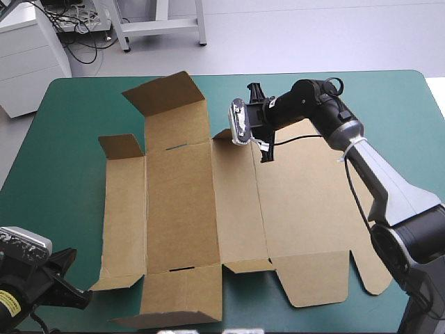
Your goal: Fold the box
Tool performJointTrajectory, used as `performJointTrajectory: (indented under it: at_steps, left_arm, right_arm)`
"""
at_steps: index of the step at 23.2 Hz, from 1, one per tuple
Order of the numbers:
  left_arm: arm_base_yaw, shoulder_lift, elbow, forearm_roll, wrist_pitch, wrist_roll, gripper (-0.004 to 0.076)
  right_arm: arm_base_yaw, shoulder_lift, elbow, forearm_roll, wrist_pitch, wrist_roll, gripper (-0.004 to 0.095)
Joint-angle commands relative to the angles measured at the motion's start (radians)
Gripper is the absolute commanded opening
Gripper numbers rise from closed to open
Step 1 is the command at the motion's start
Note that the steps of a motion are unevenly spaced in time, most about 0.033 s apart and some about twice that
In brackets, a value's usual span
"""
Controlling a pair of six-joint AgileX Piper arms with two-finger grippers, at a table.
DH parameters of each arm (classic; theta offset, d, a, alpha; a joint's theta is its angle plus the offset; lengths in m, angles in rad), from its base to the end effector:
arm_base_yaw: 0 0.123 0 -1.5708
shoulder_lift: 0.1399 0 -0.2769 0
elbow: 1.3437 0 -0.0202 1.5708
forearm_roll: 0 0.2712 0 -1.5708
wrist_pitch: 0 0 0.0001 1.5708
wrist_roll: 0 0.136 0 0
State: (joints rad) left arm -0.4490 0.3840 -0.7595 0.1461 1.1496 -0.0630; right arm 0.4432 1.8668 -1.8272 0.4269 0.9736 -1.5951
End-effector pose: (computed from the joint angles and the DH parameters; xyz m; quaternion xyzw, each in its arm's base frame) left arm 0.0965 -0.0264 0.3155 0.1714 0.8851 -0.0374 0.4311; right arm 0.4028 0.2428 0.3084 -0.7593 0.5348 0.0023 0.3707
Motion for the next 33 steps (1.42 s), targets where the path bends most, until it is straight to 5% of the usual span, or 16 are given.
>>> performJointTrajectory:
  at_steps: [1,7,12,14,19,23,30,33]
  left_arm:
    - [-0.003,0.01,-0.029,0.004,-0.056,-0.015,-0.0032]
    - [-0.003,0.01,-0.029,0.004,-0.056,-0.015,-0.0032]
    - [-0.003,0.01,-0.029,0.004,-0.056,-0.015,-0.0032]
    - [-0.003,0.01,-0.029,0.004,-0.056,-0.015,-0.0032]
    - [-0.003,0.01,-0.029,0.004,-0.056,-0.015,-0.0032]
    - [-0.003,0.01,-0.029,0.005,-0.056,-0.008,-0.0032]
    - [-0.003,0.01,-0.029,0.005,-0.056,-0.011,-0.0032]
    - [-0.003,0.01,-0.029,0.005,-0.056,-0.015,-0.0032]
  right_arm:
    - [0.001,-0.033,-0.036,0.017,-0.057,-0.012,-0.0021]
    - [0.001,-0.03,-0.036,0.022,-0.061,-0.006,0.0018]
    - [0.001,-0.032,-0.036,0.02,-0.086,0.064,0.0528]
    - [0.001,-0.045,-0.036,0.018,-0.097,0.152,0.0634]
    - [-0.001,-0.117,-0.036,-0.154,-0.101,0.543,0.0582]
    - [-0.001,-0.189,-0.036,-0.369,-0.044,0.852,0.0366]
    - [-0.087,-0.227,-0.034,-0.427,0.045,1.215,0.0001]
    - [-0.157,-0.227,-0.032,-0.419,0.089,1.323,-0.0022]
